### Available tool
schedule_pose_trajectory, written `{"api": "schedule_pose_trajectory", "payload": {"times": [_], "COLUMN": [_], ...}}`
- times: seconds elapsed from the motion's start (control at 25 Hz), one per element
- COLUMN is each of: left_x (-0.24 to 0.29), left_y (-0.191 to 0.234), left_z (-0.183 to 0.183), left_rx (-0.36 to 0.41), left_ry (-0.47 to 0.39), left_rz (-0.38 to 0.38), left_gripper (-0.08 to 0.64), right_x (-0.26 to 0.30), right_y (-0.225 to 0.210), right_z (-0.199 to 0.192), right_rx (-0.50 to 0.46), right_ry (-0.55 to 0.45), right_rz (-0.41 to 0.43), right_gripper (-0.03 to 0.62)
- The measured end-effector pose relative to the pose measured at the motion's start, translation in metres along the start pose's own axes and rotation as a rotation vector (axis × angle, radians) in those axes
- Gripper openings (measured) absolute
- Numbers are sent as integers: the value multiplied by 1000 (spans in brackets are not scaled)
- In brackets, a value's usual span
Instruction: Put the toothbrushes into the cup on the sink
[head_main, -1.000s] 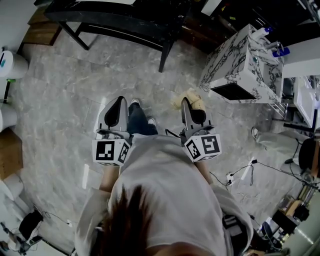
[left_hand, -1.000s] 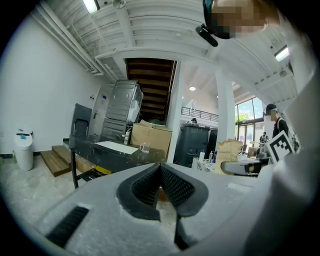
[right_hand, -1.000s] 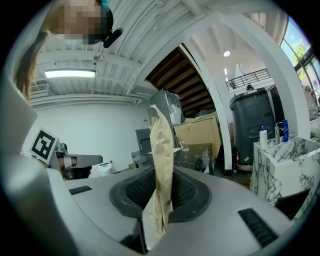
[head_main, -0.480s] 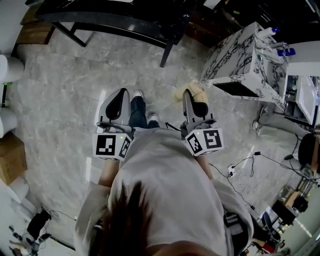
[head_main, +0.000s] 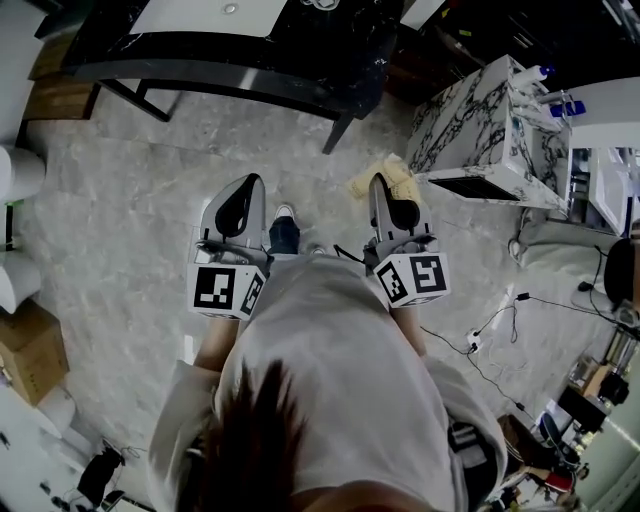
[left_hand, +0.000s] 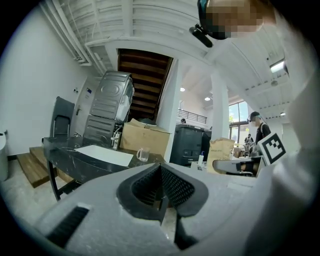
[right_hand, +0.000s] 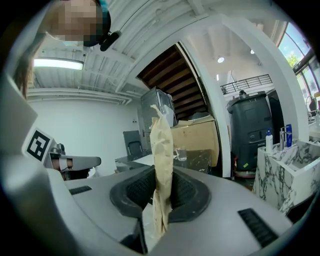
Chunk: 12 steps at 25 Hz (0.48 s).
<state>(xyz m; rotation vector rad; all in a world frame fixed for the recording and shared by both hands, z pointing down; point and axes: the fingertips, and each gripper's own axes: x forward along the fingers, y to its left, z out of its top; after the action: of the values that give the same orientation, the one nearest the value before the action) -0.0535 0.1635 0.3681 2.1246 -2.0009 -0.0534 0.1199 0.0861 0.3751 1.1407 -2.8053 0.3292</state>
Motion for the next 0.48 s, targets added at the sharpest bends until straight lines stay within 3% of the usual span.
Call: {"api": "schedule_pose_trajectory", "payload": {"times": [0.48], "left_x": [24], "left_y": [50], "left_z": [3], "left_rx": [2], "left_ry": [20], "left_rz": [-38], "left_gripper": [9], "right_x": [41], "right_y": [5], "right_z": [14], "right_rx": [-19], "right_ry": [-34], "right_rz": [-71], "right_gripper": [57]}}
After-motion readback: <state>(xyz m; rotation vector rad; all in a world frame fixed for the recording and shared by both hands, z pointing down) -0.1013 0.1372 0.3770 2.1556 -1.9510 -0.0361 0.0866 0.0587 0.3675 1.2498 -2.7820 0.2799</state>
